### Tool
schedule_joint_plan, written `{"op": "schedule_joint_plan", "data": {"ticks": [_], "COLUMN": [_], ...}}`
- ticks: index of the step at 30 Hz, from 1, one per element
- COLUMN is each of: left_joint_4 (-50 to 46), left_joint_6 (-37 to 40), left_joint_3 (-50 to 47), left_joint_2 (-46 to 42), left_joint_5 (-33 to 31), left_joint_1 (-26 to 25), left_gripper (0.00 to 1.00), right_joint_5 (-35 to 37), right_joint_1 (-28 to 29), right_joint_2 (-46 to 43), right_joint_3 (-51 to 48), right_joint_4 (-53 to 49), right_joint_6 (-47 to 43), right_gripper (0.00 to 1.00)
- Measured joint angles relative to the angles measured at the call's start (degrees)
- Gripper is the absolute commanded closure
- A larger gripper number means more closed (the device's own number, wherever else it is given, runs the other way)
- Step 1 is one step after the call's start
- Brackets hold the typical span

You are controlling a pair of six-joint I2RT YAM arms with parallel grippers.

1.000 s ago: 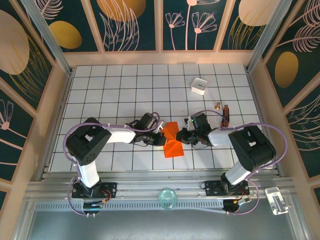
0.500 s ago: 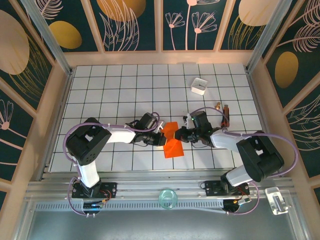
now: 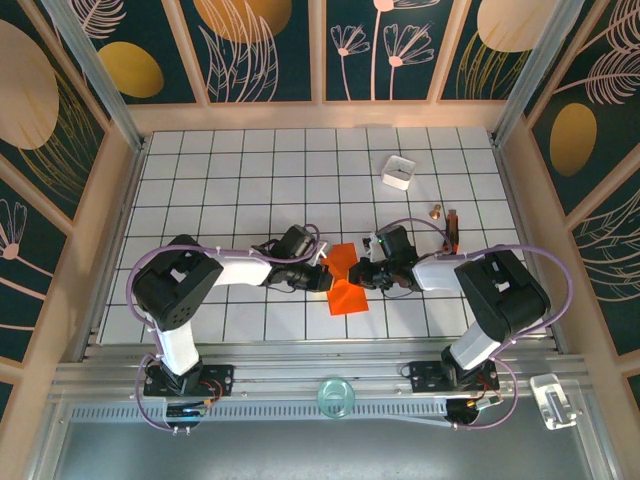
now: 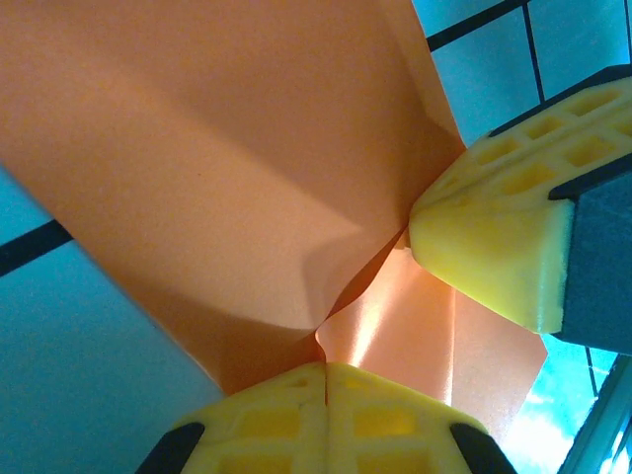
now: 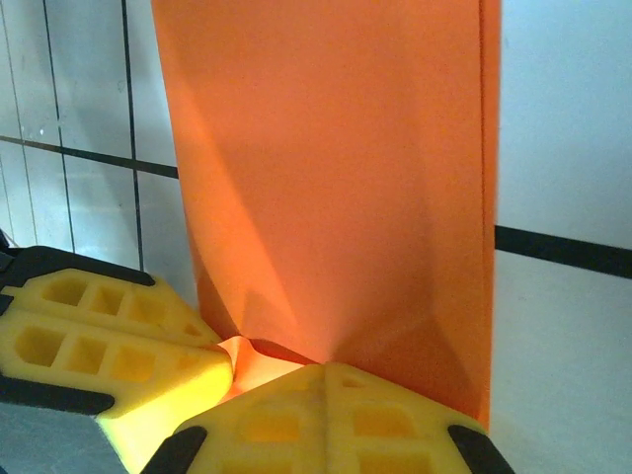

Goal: Fold a paper plane with a square sheet of paper (pick it up from the middle)
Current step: Fold the triangle at the bottom-center of the table.

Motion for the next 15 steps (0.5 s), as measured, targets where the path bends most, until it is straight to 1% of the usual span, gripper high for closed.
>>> {"op": "schedule_joint_plan", "data": {"ticks": [4,8,15], "left_joint_4": [-1.53,-2.49,-4.0], "left_joint_6": [-0.26,-0.92,-1.57], "left_joint_3": [1.09,1.7,1.03], "left_joint_2": [-0.17,-0.68,-3.52], "left_joint_5": [-0.79,-2.49,-9.99], "left_joint_1": [-0.59,-1.29,-0.94], "left_gripper": [0.8,0.75,0.63], "right_joint_5": [-0.39,-0.44,-0.66], "right_joint_1": [-0.24,-0.31,-0.28], "right_joint_2": [-0.02,-0.24,-0.24], "right_joint_3": [-0.9,-1.7,-2.14], "right_joint_4": [1.73,3.17,4.26], "right_joint_6": [0.0,0.02,0.07], "right_gripper": [1.0,1.0,1.0]}}
